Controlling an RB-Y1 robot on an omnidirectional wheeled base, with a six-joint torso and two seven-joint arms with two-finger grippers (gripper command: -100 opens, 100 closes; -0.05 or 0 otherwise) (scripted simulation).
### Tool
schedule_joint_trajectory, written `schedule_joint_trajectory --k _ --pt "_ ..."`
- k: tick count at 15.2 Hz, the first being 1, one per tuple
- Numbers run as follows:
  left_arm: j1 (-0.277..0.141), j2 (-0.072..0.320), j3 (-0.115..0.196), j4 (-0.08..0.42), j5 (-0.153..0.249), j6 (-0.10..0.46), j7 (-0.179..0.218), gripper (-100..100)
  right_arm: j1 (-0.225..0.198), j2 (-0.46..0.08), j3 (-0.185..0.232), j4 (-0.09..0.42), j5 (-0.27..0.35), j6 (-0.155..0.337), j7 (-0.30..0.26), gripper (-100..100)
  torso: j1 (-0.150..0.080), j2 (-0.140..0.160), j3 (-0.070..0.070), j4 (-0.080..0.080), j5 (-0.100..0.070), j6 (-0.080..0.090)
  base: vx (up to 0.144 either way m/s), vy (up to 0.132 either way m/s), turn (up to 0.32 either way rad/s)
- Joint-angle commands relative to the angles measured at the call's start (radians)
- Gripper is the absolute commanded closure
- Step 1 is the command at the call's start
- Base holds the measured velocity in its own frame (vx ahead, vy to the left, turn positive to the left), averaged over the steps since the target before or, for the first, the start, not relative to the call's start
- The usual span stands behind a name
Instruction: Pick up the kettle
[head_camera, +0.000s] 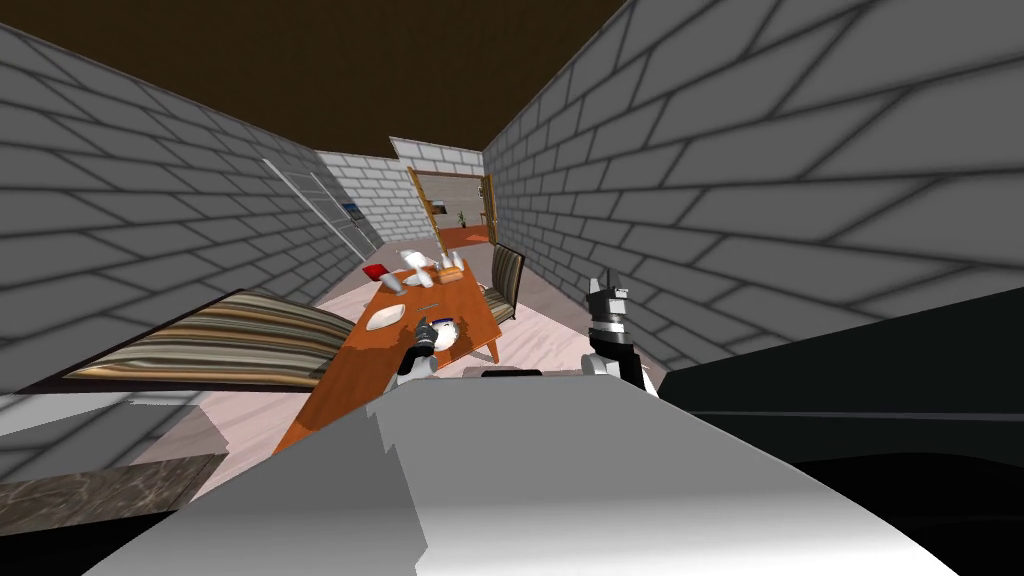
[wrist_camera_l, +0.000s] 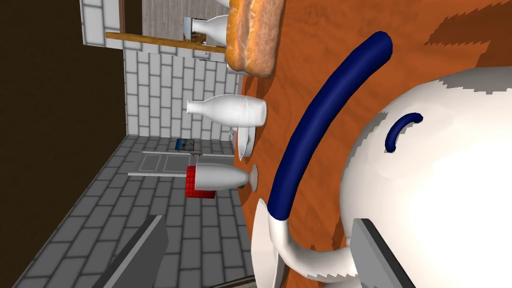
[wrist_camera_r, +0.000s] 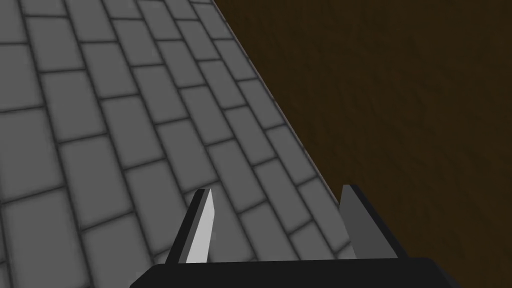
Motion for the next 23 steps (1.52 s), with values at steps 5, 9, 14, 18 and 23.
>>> schedule_joint_trajectory --k 5,9,14,18,23 --pt "0.000 0.000 0.000 0.000 0.000 0.000 0.000 100 0.000 0.000 0.000 0.000 0.000 0.000 0.000 0 0.001 0.003 0.002 0.001 0.000 0.000 0.003 -0.001 0.000" --pt "-0.010 0.025 0.005 -0.035 0.009 0.057 0.038 -100 0.000 0.000 0.000 0.000 0.000 0.000 0.000 0 0.001 0.006 0.003 0.001 0.000 0.000 -0.040 -0.008 0.032" --pt "-0.019 0.035 0.006 -0.063 0.027 0.119 0.063 -100 0.000 0.000 0.000 0.000 0.000 0.000 0.000 0 0.004 0.006 0.003 0.001 0.001 0.000 -0.037 0.031 0.012" --pt "-0.026 0.039 0.005 -0.086 0.045 0.177 0.084 -100 0.000 0.000 0.000 0.000 0.000 0.000 0.000 0 0.005 0.004 0.003 0.001 0.001 0.000 -0.014 0.047 0.014" --pt "-0.037 0.037 0.002 -0.115 0.069 0.252 0.110 -100 0.000 0.000 0.000 0.000 0.000 0.000 0.000 0 0.004 0.005 0.003 0.001 0.001 0.000 -0.019 0.034 0.008"
